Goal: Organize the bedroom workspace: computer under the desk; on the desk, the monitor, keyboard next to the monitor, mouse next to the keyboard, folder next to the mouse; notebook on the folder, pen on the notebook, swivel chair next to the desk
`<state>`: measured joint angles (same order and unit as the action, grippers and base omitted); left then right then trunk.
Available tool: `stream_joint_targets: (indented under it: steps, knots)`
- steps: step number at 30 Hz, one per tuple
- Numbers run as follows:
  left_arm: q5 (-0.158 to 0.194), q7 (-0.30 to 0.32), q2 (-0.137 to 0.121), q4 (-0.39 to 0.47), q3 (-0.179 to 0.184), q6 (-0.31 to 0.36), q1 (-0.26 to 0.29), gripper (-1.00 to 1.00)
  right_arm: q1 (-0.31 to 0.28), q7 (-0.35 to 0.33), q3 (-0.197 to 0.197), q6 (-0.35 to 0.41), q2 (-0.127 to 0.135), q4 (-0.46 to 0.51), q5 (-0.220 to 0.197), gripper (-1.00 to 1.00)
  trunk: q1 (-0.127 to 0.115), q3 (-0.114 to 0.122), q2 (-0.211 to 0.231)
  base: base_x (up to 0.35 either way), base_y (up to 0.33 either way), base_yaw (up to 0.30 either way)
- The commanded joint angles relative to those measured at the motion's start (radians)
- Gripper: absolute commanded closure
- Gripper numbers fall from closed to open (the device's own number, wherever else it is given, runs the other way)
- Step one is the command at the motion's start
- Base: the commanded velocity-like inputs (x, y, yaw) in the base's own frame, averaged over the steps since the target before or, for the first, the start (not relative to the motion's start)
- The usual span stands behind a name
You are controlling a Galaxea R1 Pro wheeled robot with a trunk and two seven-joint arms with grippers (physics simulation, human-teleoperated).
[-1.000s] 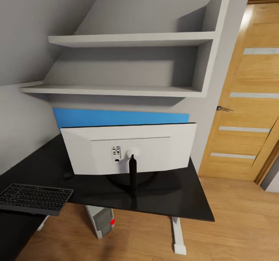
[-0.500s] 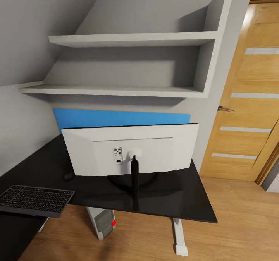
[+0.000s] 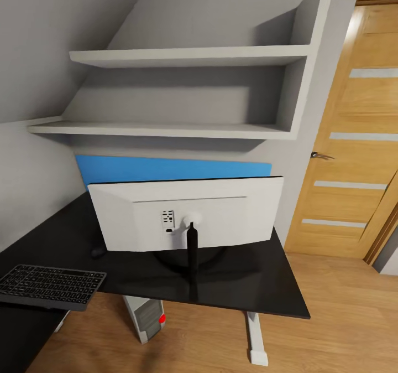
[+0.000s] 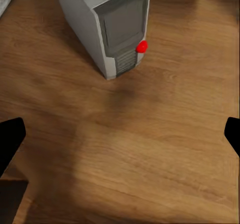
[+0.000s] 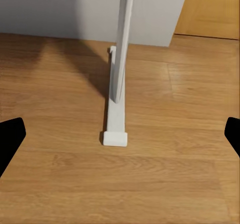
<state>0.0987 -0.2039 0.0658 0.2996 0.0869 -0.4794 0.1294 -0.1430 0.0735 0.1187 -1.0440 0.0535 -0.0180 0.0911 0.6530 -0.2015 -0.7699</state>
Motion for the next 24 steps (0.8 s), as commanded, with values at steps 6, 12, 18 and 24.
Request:
stream_joint_targets:
  steps: [6, 12, 18, 24]
  knots:
    - [-0.028, -0.005, -0.002, 0.133, 0.036, -0.019, -0.001, -1.0, -0.001, 0.009, 0.004, -0.003, 0.0, -0.002, 0.01, -1.0, 0.0, -0.001, -0.001, 0.0, 0.0, 0.0]
    - [-0.041, -0.005, -0.009, 0.361, 0.041, 0.055, -0.037, -1.0, -0.001, 0.009, 0.004, -0.003, 0.0, -0.002, 0.01, -1.0, 0.0, -0.001, -0.001, 0.0, 0.0, 0.0]
    - [-0.038, -0.005, -0.046, 0.754, 0.042, 0.367, -0.165, -1.0, -0.001, 0.009, 0.004, -0.002, 0.0, -0.002, 0.01, -1.0, 0.0, -0.001, -0.001, 0.0, 0.0, 0.0]
    - [-0.032, -0.005, -0.06, 0.986, 0.042, 0.536, -0.223, -1.0, -0.001, 0.009, 0.004, -0.002, 0.001, -0.002, 0.01, -1.0, 0.0, -0.001, -0.001, 0.0, 0.0, 0.0]
